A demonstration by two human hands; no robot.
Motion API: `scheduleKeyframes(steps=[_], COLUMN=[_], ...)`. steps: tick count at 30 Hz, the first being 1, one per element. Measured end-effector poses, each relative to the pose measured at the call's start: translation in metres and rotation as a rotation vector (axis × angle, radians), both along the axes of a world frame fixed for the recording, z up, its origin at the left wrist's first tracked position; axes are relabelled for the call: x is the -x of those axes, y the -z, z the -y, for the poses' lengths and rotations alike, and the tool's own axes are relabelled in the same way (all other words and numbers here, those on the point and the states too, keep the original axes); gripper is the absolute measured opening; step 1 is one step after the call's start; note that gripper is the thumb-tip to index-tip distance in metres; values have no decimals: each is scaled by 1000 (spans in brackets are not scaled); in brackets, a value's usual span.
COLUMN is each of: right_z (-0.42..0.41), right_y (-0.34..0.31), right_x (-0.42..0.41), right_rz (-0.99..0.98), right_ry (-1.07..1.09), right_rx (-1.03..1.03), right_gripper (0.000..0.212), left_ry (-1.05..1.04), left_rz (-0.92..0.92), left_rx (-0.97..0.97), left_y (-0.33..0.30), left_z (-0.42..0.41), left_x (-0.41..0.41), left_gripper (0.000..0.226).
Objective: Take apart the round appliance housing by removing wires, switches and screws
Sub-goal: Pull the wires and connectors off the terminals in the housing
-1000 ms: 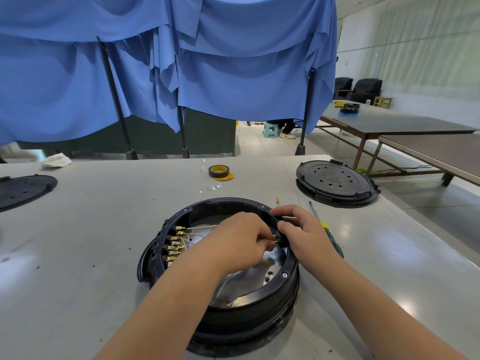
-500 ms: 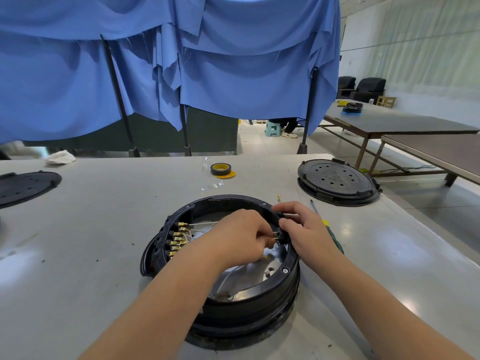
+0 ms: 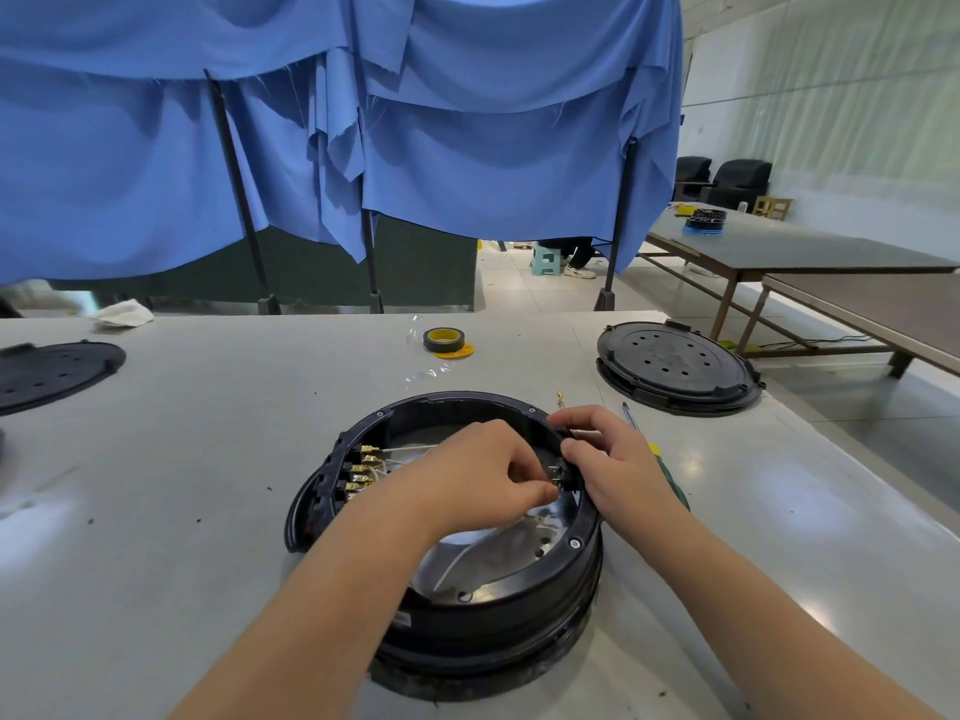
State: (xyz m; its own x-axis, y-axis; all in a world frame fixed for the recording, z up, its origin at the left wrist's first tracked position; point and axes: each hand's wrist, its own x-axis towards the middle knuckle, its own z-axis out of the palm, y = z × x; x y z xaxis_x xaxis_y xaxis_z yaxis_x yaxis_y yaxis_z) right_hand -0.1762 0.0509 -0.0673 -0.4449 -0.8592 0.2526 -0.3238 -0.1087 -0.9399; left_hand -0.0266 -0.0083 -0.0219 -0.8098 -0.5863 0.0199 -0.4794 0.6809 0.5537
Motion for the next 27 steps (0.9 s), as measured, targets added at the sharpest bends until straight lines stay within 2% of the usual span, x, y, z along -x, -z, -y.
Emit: scheduleKeyframes(steps=[7, 13, 17, 23, 27], right_z=[-4, -7, -8, -7, -6], right_y=[-5, -13, -16, -16, -18], right_x=[-1, 1, 3, 7, 10], right_rz=[-15, 12, 16, -8, -24], right_ry=[-1, -17, -30, 0, 34], right_rx=[-32, -34, -41, -48, -55], right_gripper=[32, 34, 33, 32, 29], left_ry=[-62, -288, -428, -628, -673], left_rz=[-93, -370, -466, -557, -629], left_rx=[25, 181, 222, 80, -102], left_y=[-11, -11, -1, 23, 34], left_z=[4, 10, 15, 20, 18], left_x=[-16, -50, -69, -85, -87], left_gripper=[16, 15, 20, 32, 32])
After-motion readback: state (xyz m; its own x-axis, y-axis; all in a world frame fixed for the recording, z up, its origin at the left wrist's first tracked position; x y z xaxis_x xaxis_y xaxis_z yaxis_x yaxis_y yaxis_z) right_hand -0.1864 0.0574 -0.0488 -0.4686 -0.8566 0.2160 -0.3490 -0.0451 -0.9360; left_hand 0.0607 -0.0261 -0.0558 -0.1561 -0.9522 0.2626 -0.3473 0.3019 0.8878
